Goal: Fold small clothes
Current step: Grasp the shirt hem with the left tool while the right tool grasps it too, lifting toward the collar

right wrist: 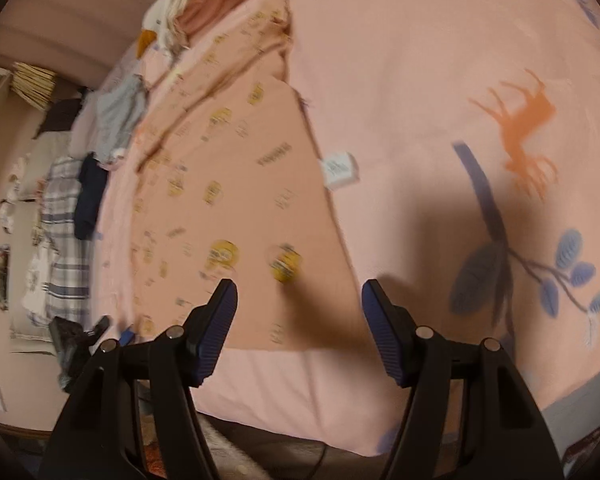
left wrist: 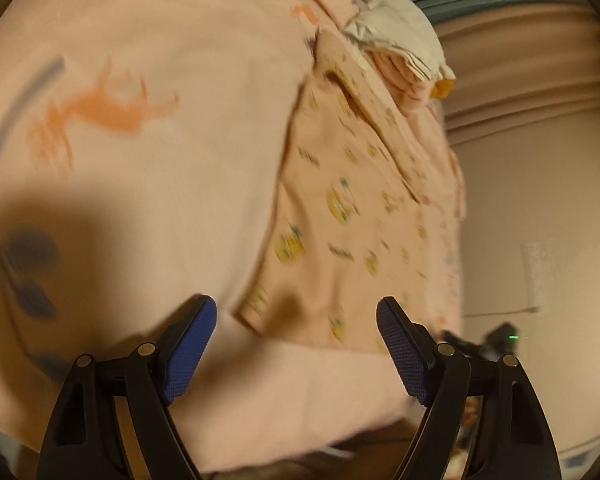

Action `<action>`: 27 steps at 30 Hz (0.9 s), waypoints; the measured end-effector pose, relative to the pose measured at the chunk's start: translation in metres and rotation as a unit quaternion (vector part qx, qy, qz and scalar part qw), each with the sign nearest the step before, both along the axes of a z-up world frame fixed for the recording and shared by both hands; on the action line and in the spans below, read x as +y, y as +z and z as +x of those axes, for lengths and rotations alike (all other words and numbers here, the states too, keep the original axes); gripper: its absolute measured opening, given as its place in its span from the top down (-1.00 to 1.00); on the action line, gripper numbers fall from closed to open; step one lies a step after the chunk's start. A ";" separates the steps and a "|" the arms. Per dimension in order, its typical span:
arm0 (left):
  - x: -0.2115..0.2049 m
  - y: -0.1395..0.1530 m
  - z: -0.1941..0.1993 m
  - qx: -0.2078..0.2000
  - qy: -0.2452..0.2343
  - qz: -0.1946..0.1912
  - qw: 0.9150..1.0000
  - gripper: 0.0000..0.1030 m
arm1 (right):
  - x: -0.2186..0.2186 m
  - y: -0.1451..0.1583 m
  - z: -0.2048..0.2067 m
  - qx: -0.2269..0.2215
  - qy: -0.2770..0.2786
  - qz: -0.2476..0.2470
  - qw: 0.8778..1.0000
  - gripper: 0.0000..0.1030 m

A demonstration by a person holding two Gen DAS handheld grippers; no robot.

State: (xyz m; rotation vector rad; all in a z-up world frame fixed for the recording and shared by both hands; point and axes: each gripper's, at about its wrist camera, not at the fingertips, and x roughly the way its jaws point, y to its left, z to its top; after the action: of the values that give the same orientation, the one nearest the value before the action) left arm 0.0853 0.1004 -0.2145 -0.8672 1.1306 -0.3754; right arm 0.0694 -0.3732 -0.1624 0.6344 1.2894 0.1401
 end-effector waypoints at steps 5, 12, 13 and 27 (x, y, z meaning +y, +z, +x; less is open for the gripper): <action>-0.020 -0.003 0.011 -0.012 -0.011 -0.029 0.999 -0.58 | -0.002 -0.024 -0.011 0.018 -0.007 0.052 0.998 -0.24; -0.045 0.002 0.020 -0.039 0.002 0.033 0.999 -0.27 | 0.003 -0.026 -0.002 -0.024 0.004 0.093 0.995 0.02; -0.048 0.002 0.021 -0.040 0.007 0.059 0.997 0.02 | 0.005 -0.027 0.000 -0.027 0.006 0.088 0.996 0.39; -0.054 0.017 0.031 -0.089 0.019 0.125 0.988 0.92 | -0.001 -0.020 0.016 -0.114 0.000 0.122 0.986 0.88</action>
State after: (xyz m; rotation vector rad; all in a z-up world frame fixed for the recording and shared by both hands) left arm 0.1160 0.0469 -0.1978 -0.6211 0.9706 -0.2676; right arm 0.0855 -0.3744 -0.1819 0.8037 1.0580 0.3643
